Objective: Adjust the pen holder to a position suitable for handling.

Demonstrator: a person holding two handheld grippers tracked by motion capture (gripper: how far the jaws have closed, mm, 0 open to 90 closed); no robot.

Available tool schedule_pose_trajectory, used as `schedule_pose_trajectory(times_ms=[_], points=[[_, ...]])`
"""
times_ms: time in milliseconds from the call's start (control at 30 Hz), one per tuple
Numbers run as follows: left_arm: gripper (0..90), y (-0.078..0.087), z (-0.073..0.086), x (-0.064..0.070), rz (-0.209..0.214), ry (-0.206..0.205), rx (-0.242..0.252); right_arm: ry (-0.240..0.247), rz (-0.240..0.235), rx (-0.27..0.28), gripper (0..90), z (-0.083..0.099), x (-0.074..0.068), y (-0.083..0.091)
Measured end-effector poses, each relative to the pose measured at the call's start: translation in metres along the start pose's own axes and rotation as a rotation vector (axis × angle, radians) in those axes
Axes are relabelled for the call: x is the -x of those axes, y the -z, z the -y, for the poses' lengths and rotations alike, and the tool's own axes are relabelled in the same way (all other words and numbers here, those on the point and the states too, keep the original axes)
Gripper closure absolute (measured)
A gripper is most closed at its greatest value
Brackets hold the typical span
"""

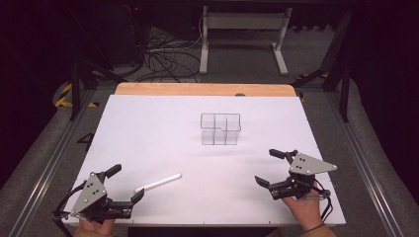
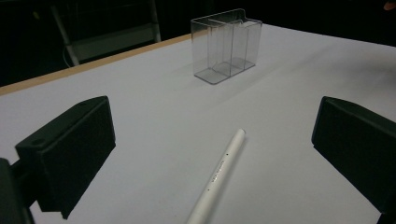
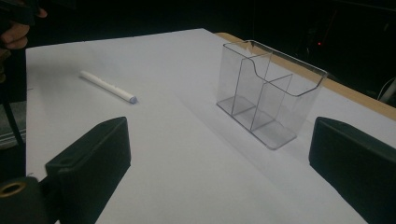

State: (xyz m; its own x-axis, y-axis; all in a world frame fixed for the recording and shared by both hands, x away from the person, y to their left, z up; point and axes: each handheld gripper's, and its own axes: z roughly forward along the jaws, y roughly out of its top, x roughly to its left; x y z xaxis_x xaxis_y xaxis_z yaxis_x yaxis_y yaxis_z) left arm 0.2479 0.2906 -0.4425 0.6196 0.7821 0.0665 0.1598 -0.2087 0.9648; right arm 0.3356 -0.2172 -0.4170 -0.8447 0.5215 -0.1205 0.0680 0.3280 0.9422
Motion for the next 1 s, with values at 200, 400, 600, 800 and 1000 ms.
schedule_pose_trajectory(times_ms=[200, 400, 600, 800, 1000], points=[[0.2, 0.001, 0.0, 0.0, 0.001, -0.002, 0.0, 0.02, -0.008, -0.014, 5.4, -0.004, -0.003, -0.007], [0.3, 0.0, 0.0, -0.001, 0.009, 0.009, -0.001, -0.055, -0.068, 0.054, 8.6, -0.015, 0.0, -0.008], [0.3, 0.0, 0.0, 0.0, 0.009, 0.001, -0.004, -0.011, -0.059, 0.013, 11.1, -0.024, 0.0, -0.015], [0.3, 0.0, 0.0, -0.001, 0.01, 0.004, 0.001, 0.035, -0.079, -0.087, 23.3, -0.043, 0.005, -0.026], [0.4, 0.0, 0.0, -0.001, 0.011, 0.007, -0.001, 0.051, -0.105, -0.172, 27.0, -0.057, 0.011, -0.045]])
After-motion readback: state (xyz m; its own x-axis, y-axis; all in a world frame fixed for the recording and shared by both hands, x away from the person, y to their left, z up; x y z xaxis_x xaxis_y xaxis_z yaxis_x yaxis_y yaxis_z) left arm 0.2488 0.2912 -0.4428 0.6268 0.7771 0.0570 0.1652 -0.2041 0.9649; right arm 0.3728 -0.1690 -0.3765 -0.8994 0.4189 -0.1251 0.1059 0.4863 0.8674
